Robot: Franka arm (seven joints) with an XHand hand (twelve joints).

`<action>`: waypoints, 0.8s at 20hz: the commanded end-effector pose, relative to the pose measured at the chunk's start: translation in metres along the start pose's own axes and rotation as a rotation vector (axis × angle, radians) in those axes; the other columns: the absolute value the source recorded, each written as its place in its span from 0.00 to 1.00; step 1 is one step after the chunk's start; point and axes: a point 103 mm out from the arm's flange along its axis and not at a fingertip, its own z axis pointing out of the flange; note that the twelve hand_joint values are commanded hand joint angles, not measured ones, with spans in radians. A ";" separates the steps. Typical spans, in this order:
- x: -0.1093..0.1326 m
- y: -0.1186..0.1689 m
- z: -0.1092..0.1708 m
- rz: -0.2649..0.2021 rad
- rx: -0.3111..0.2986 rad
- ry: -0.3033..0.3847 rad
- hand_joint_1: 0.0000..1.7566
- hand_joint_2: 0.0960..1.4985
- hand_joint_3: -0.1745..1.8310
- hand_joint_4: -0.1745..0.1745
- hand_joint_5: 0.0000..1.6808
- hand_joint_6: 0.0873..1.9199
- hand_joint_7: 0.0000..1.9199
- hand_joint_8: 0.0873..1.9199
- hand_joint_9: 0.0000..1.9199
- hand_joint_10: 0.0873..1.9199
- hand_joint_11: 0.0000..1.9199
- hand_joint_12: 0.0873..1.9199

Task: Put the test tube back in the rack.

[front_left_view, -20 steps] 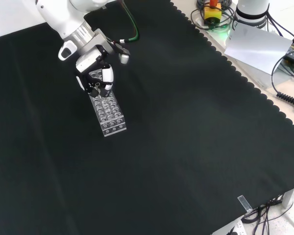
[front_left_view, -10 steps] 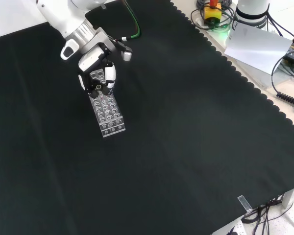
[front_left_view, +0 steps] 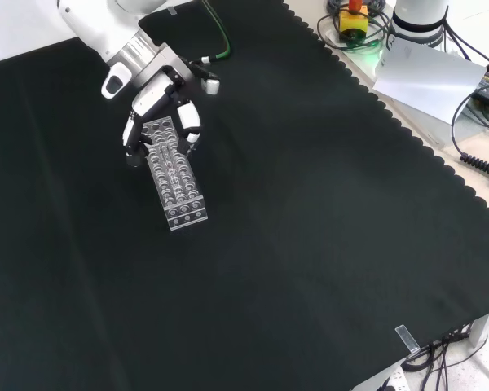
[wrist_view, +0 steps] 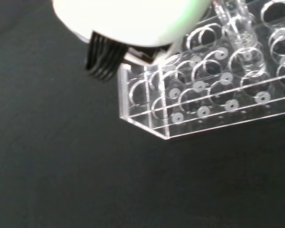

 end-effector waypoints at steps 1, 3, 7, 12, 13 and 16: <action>0.004 -0.012 -0.010 -0.019 -0.019 0.001 0.62 0.27 0.47 0.56 0.20 0.23 0.13 0.46 0.18 0.48 0.15 0.79; 0.008 -0.017 -0.018 -0.027 -0.035 -0.004 0.61 0.27 0.47 0.56 0.20 0.22 0.12 0.46 0.16 0.48 0.13 0.80; 0.017 -0.031 -0.039 -0.037 -0.068 -0.021 0.61 0.27 0.46 0.57 0.20 0.19 0.11 0.46 0.15 0.49 0.11 0.80; 0.034 -0.050 -0.067 -0.064 -0.099 -0.064 0.60 0.27 0.46 0.57 0.20 0.18 0.11 0.46 0.14 0.49 0.11 0.80; 0.038 -0.054 -0.073 -0.069 -0.107 -0.070 0.60 0.27 0.46 0.57 0.20 0.18 0.11 0.46 0.14 0.49 0.11 0.80; 0.050 -0.066 -0.086 -0.084 -0.127 -0.087 0.60 0.28 0.46 0.57 0.20 0.17 0.11 0.46 0.14 0.49 0.10 0.81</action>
